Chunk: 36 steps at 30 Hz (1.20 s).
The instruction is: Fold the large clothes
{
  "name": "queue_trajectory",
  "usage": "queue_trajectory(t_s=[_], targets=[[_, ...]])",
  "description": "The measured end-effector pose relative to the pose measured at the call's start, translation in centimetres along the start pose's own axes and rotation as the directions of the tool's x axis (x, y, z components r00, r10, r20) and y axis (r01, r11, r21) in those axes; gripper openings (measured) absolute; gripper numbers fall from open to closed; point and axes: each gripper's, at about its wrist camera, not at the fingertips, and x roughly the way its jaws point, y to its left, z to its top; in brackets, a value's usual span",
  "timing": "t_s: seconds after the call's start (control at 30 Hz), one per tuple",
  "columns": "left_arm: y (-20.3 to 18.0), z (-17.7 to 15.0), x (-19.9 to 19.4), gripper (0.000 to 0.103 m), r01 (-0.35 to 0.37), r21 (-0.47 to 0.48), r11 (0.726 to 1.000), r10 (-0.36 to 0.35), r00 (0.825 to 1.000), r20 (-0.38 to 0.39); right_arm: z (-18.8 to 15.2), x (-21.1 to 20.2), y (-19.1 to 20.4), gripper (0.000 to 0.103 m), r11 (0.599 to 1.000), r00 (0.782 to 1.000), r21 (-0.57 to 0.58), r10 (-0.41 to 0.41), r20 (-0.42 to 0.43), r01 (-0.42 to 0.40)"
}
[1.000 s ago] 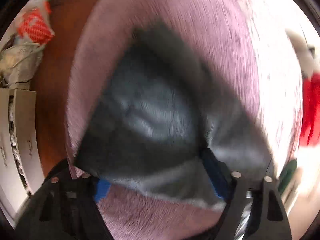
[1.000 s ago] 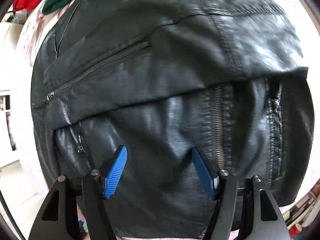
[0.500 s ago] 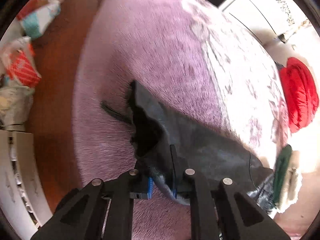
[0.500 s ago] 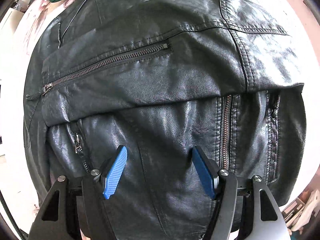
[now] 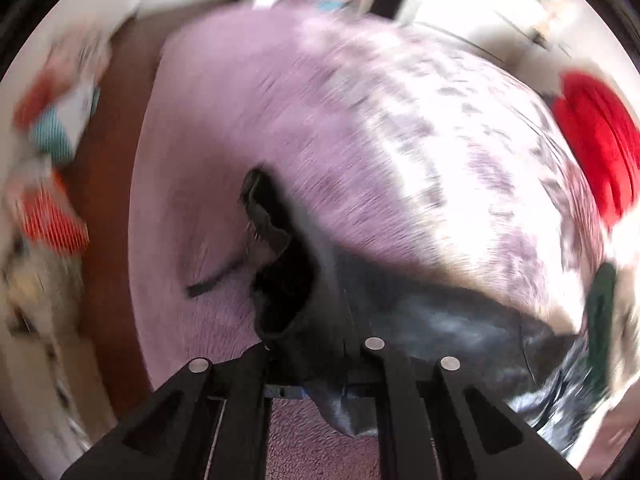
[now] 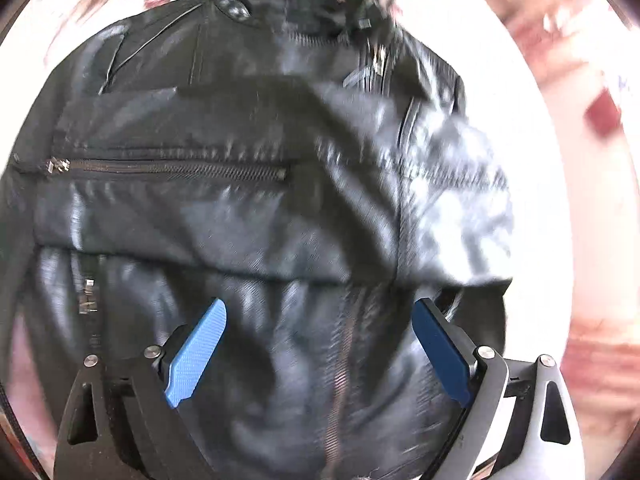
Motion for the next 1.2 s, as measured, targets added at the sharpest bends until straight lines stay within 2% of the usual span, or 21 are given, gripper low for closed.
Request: queue_trajectory(t_s=[0.1, 0.17, 0.27, 0.4, 0.53, 0.57, 0.6, 0.67, 0.7, 0.73, 0.77, 0.83, 0.9, 1.03, 1.1, 1.13, 1.17, 1.2], targets=[[-4.8, 1.5, -3.3, 0.005, 0.0, 0.172, 0.985, -0.015, 0.996, 0.084, 0.3, 0.1, -0.1, 0.096, 1.0, 1.0, -0.015, -0.008, 0.006, 0.008], [-8.1, 2.2, -5.2, 0.005, 0.006, 0.273, 0.962, -0.043, 0.991, 0.128, 0.5, 0.4, -0.5, 0.096, 1.0, 1.0, -0.007, 0.012, 0.006, -0.012], [-13.8, 2.1, -7.9, 0.005, 0.04, 0.425, 0.904, -0.115, 0.981, 0.154, 1.0, 0.8, -2.2, 0.096, 0.996, 0.997, 0.051, 0.071, -0.006, -0.071], [-22.6, -0.9, -10.6, 0.004, 0.144, 0.602, 0.785, -0.245, 0.966, 0.088, 1.2, 1.6, -6.3, 0.096, 0.971, 0.986, 0.178, 0.167, -0.028, -0.16], [-32.0, -8.0, -12.1, 0.004, 0.306, 0.717, 0.627, -0.352, 0.932, -0.09, 0.5, 2.3, -12.0, 0.096, 0.935, 0.974, 0.286, 0.224, -0.017, -0.21], [-34.2, -10.4, -12.4, 0.004, 0.346, 0.74, 0.577, -0.372, 0.918, -0.139, 0.3, 2.5, -13.5, 0.096, 0.93, 0.974, 0.302, 0.225, -0.014, -0.21], [-36.8, -13.4, -12.8, 0.004, 0.39, 0.763, 0.516, -0.388, 0.9, -0.198, 0.0, 2.8, -15.2, 0.096, 0.923, 0.975, 0.323, 0.223, -0.011, -0.207], [-40.1, -18.4, -12.9, 0.004, 0.438, 0.792, 0.425, -0.385, 0.88, -0.28, -0.6, 3.7, -18.3, 0.096, 0.911, 0.977, 0.363, 0.214, -0.014, -0.194], [-42.1, -21.4, -12.8, 0.004, 0.473, 0.797, 0.374, -0.378, 0.863, -0.335, -1.0, 4.2, -20.1, 0.096, 0.903, 0.977, 0.387, 0.211, -0.019, -0.188], [-43.4, -24.0, -12.6, 0.004, 0.497, 0.799, 0.337, -0.364, 0.852, -0.376, -1.4, 4.8, -21.9, 0.096, 0.893, 0.977, 0.412, 0.211, -0.026, -0.182], [-44.6, -26.4, -12.4, 0.004, 0.52, 0.797, 0.306, -0.348, 0.841, -0.415, -1.6, 5.5, -23.3, 0.096, 0.886, 0.977, 0.429, 0.21, -0.033, -0.175], [-46.3, -29.9, -12.0, 0.004, 0.548, 0.794, 0.264, -0.323, 0.826, -0.462, -2.5, 6.7, -26.5, 0.096, 0.867, 0.977, 0.473, 0.206, -0.049, -0.159], [-47.5, -33.5, -11.3, 0.005, 0.553, 0.802, 0.226, -0.272, 0.826, -0.493, -3.1, 7.7, -28.9, 0.096, 0.851, 0.976, 0.504, 0.208, -0.061, -0.149], [-48.4, -37.2, -9.1, 0.007, 0.537, 0.822, 0.191, -0.161, 0.843, -0.514, -4.1, 9.5, -32.7, 0.096, 0.816, 0.966, 0.556, 0.247, -0.082, -0.161], [-48.4, -38.0, -7.9, 0.015, 0.543, 0.819, 0.185, -0.114, 0.84, -0.53, -4.5, 9.9, -33.8, 0.096, 0.795, 0.954, 0.576, 0.289, -0.08, -0.193], [-48.1, -38.2, -7.6, 0.034, 0.558, 0.809, 0.184, -0.094, 0.829, -0.551, -5.0, 9.9, -34.4, 0.096, 0.777, 0.944, 0.589, 0.323, -0.072, -0.221], [-48.2, -38.2, -7.3, 0.07, 0.569, 0.802, 0.183, -0.079, 0.821, -0.565, -4.9, 10.5, -35.2, 0.096, 0.761, 0.933, 0.6, 0.355, -0.066, -0.247], [-48.1, -38.0, -7.2, 0.086, 0.581, 0.793, 0.184, -0.071, 0.813, -0.579, -4.9, 10.8, -35.8, 0.096, 0.733, 0.915, 0.62, 0.4, -0.059, -0.281]])
